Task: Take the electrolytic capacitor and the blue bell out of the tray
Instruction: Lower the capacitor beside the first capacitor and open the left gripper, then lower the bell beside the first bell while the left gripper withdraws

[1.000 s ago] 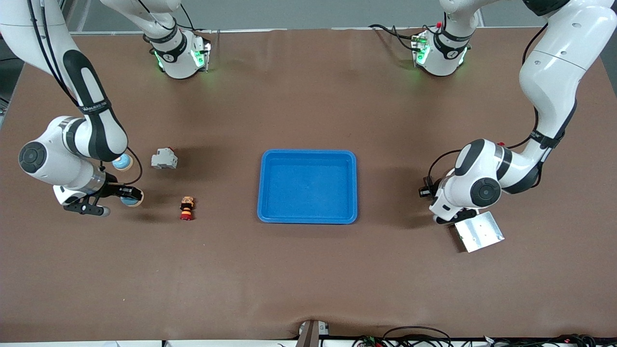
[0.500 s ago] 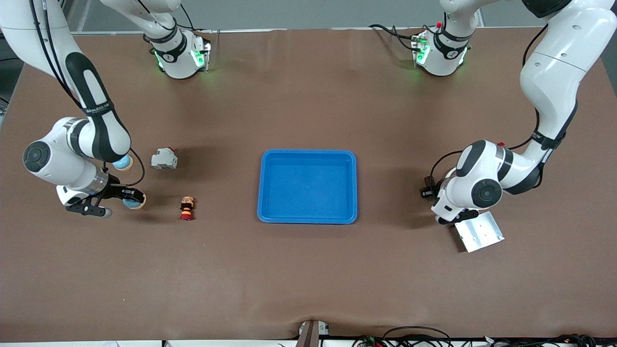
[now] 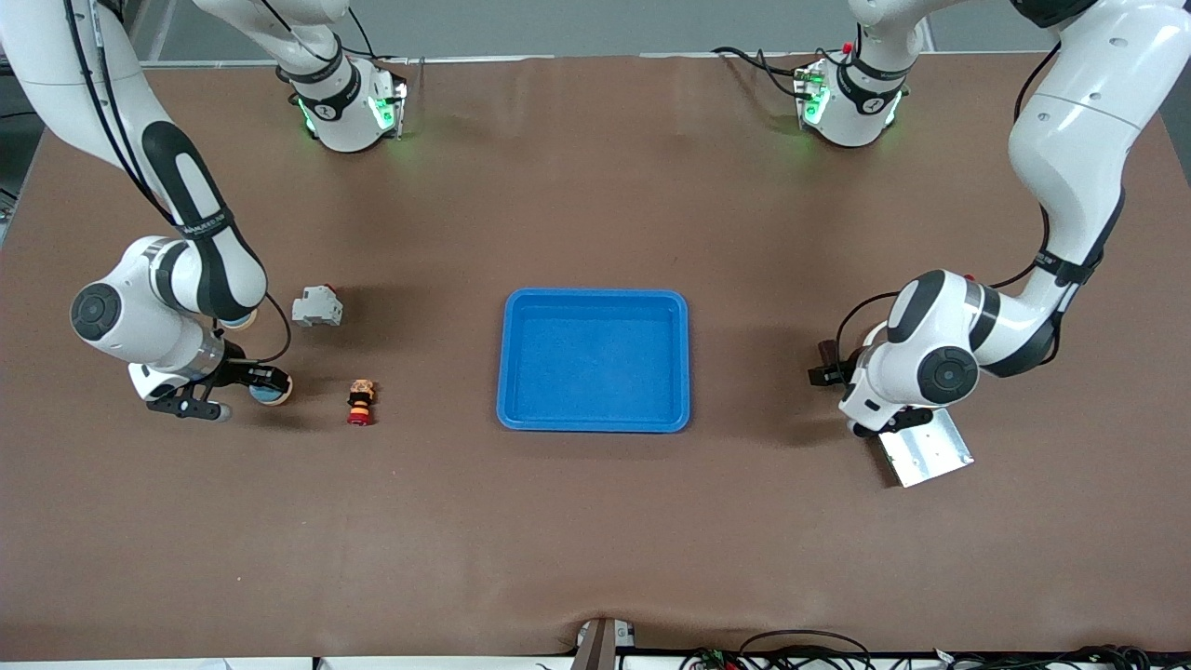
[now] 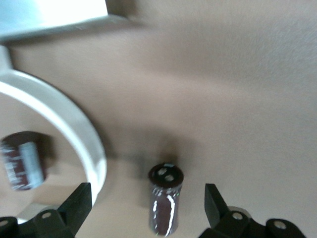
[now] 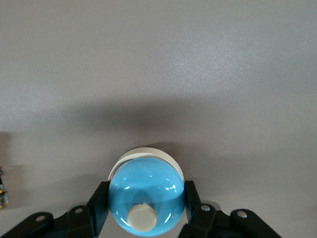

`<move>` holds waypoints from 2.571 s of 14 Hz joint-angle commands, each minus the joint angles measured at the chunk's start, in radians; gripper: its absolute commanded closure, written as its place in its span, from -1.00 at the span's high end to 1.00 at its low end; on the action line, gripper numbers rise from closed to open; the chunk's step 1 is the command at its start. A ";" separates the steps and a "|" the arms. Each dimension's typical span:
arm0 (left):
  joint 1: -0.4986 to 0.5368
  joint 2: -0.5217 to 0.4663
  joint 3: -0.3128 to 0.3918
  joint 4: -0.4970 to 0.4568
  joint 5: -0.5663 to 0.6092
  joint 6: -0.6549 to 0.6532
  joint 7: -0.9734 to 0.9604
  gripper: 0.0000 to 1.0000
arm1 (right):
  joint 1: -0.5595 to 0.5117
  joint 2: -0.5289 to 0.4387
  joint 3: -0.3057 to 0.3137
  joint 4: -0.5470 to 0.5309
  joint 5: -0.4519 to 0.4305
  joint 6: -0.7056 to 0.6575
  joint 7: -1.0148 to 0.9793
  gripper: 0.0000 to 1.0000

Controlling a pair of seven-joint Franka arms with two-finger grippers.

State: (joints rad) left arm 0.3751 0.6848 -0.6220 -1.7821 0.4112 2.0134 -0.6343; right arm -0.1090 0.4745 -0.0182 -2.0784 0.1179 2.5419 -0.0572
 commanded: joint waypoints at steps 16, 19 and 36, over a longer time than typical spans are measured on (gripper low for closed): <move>0.332 -0.410 -0.045 0.159 -0.230 -0.498 0.642 1.00 | -0.001 0.036 0.008 0.015 0.017 0.015 -0.016 0.62; 0.382 -0.461 -0.045 0.148 -0.264 -0.501 0.703 1.00 | -0.006 0.036 0.008 0.027 0.017 0.003 -0.018 1.00; -0.201 -0.554 0.581 0.185 -0.413 -0.507 0.712 1.00 | 0.002 -0.076 0.006 0.156 -0.030 -0.311 -0.032 1.00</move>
State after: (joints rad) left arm 0.2995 0.1558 -0.1657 -1.5922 0.0188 1.5182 0.0565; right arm -0.1058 0.4389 -0.0125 -1.9457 0.1115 2.3016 -0.0704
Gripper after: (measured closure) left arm 0.000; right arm 0.000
